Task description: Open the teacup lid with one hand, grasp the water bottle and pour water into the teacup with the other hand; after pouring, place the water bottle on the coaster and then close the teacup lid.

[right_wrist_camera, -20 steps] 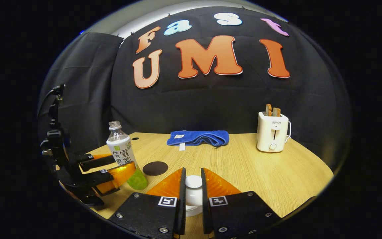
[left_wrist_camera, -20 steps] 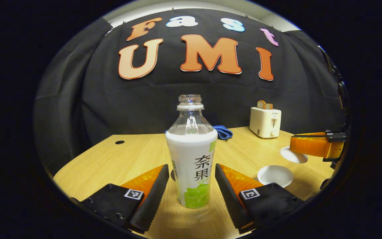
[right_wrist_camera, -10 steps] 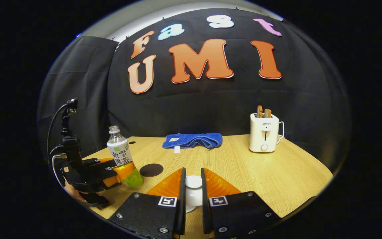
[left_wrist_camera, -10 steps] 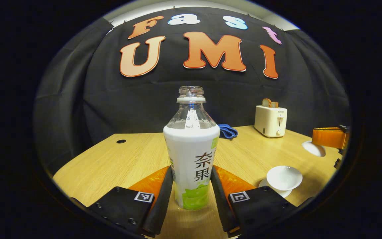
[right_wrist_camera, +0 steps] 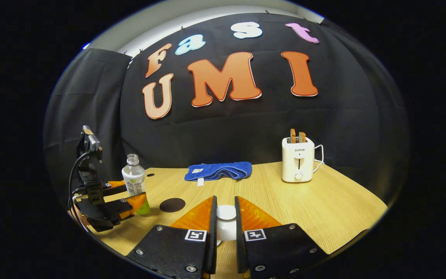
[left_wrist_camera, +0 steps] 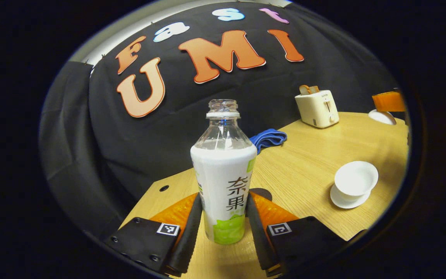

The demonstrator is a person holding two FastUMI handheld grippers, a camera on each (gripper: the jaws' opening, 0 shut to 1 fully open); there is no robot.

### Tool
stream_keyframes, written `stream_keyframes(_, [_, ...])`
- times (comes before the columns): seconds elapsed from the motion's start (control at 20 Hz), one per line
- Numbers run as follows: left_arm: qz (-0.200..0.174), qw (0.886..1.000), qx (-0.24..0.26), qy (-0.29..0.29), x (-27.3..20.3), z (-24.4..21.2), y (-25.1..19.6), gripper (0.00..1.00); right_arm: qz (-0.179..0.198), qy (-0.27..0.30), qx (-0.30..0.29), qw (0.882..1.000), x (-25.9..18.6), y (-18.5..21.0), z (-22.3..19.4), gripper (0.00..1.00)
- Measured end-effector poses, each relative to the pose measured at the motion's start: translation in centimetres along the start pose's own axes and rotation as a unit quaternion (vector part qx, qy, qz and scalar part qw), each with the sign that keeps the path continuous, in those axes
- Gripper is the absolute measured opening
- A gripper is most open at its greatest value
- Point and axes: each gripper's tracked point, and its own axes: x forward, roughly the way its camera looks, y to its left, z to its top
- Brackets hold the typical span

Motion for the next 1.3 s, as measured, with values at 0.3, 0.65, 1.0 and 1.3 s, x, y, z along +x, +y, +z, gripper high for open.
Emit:
stream_keyframes(0.3, [0.011, 0.995, 0.103, -0.002, -0.6, 0.4, -0.1, 0.69, -0.007, -0.001, 0.007, 1.000, -0.3, -1.4, -0.1, 0.21])
stream_keyframes(0.65, [0.004, 0.976, 0.216, -0.012, -0.7, 1.1, -1.1, 0.68, -0.009, -0.003, 0.010, 1.000, -1.1, -2.7, 0.3, 0.21])
stream_keyframes(1.0, [0.010, 0.946, 0.324, -0.030, -0.6, 2.2, -2.0, 0.68, -0.012, -0.010, 0.013, 1.000, -1.9, -3.9, 0.7, 0.21])
stream_keyframes(1.3, [0.009, 0.900, 0.433, -0.057, -1.0, 3.2, -2.4, 0.65, -0.010, -0.003, 0.008, 1.000, -1.9, -4.0, 0.1, 0.21])
